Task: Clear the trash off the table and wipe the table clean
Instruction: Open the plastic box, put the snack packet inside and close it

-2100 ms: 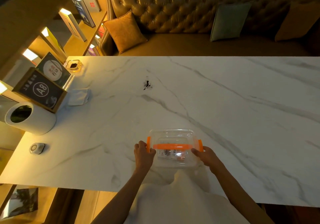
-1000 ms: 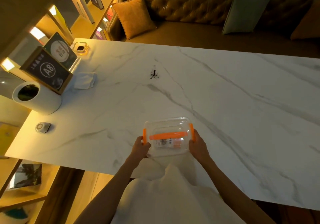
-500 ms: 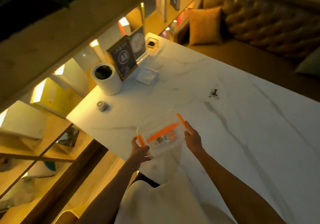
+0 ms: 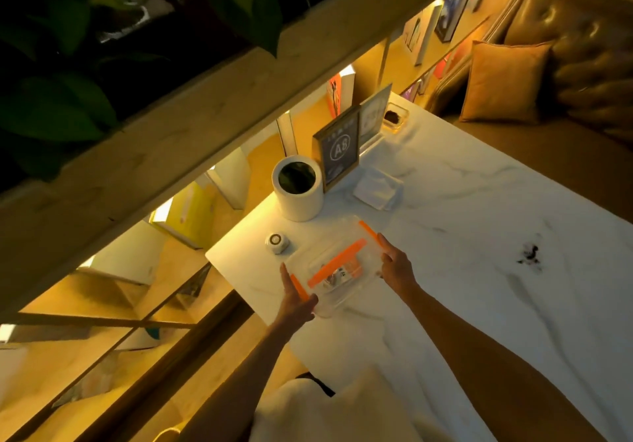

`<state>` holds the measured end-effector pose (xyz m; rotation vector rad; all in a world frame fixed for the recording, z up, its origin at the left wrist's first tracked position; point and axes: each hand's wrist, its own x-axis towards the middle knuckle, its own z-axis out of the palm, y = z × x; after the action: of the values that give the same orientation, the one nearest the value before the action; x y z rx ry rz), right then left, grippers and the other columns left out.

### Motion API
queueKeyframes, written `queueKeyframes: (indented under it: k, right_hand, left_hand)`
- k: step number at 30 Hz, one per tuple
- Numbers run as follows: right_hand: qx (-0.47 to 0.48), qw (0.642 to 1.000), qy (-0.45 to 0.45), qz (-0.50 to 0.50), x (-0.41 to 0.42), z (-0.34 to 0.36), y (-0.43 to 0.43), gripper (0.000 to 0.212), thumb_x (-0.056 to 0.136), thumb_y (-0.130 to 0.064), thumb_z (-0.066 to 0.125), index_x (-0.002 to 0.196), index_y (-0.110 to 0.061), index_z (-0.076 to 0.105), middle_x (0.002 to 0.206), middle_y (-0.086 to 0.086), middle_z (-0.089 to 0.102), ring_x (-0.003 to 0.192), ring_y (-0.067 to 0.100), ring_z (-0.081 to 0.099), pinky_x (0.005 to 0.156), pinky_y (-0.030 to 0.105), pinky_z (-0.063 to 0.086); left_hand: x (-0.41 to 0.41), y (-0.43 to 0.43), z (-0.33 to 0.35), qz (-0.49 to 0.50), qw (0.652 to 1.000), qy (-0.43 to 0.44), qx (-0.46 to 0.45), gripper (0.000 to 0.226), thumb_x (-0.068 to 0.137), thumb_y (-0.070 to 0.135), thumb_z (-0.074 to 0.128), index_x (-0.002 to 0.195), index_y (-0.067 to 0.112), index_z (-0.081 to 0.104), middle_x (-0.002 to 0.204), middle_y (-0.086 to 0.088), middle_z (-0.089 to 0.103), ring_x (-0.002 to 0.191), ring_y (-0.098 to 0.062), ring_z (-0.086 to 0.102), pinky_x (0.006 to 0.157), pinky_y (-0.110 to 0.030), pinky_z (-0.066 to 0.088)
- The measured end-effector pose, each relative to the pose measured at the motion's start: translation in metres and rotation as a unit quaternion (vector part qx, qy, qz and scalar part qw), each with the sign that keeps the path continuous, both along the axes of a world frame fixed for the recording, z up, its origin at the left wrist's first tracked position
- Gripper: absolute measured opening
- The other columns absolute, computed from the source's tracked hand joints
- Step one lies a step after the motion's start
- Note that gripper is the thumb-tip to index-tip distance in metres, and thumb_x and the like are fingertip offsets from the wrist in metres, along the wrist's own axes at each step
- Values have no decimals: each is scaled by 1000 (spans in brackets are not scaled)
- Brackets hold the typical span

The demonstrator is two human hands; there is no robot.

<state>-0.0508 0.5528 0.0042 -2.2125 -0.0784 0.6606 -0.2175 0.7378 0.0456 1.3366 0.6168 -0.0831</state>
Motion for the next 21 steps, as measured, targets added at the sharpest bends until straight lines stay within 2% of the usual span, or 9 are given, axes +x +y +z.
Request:
queueKeyframes:
  k: [2,3,5,7,9,12,15,18,21]
  right_hand:
    - [4,1000,7,7,13,2,12,47,102,-12,33,149,-20,33,153,5,39,130,33,50,100,52,49]
    - [9,1000,16,5,18,4,17,46,103,-12,34,148,-19,34,152,5,40,130,34,50,99,53,50]
    - [14,999,29,2,25,7,28,46,102,-10,35,148,-19,36,152,6,41,130,35,50,96,53,52]
    - [7,1000,18,17,28,9,36,47,102,-9,35,147,-18,37,151,7,42,130,35,50,99,52,50]
    - [-37,997,-23,58,28,10,43,47,102,-9,35,148,-17,34,150,8,43,131,32,50,107,47,44]
    - [-111,982,-74,132,25,13,47,50,103,-15,35,152,-17,25,150,12,43,133,29,48,109,40,41]
    - [-128,972,-114,161,11,18,50,57,102,-23,38,154,-22,15,158,17,24,143,33,32,109,42,39]
    - [-149,944,-198,216,-16,26,47,59,101,-38,38,154,-27,15,161,15,15,148,33,19,114,42,32]
    - [-203,918,-203,274,-49,26,45,60,97,-55,23,152,-31,20,161,9,17,149,31,15,117,42,29]
  left_hand:
    - [9,6,-6,8,984,-42,175,102,68,46,80,145,39,13,146,-8,35,134,-32,40,103,-60,42]
    - [13,10,-10,-33,959,-28,278,104,73,53,73,150,33,6,157,-8,19,143,-31,25,113,-58,28]
    - [14,15,-19,-142,873,64,462,107,80,61,59,151,29,-14,159,-5,-24,148,-32,-13,116,-50,3]
    - [10,22,-31,-233,797,122,544,96,85,60,50,149,37,-18,153,-8,-37,142,-38,-30,115,-56,-8]
    - [12,26,-36,-255,761,131,582,84,89,57,43,151,39,-10,155,-12,-34,140,-38,-35,117,-57,-14]
    - [14,23,-36,-239,747,138,605,78,93,46,42,153,33,-7,158,-12,-26,143,-34,-30,117,-56,-13]
    - [10,22,-36,-240,745,103,614,76,96,32,40,152,33,-12,159,-8,-24,145,-32,-26,119,-57,-9]
    - [4,24,-39,-252,729,75,632,66,98,46,31,153,33,-4,162,-5,-15,148,-31,-19,118,-57,-9]
    - [-3,26,-47,-280,710,83,641,65,97,60,20,153,34,3,163,-4,-3,149,-31,-15,116,-58,-3]
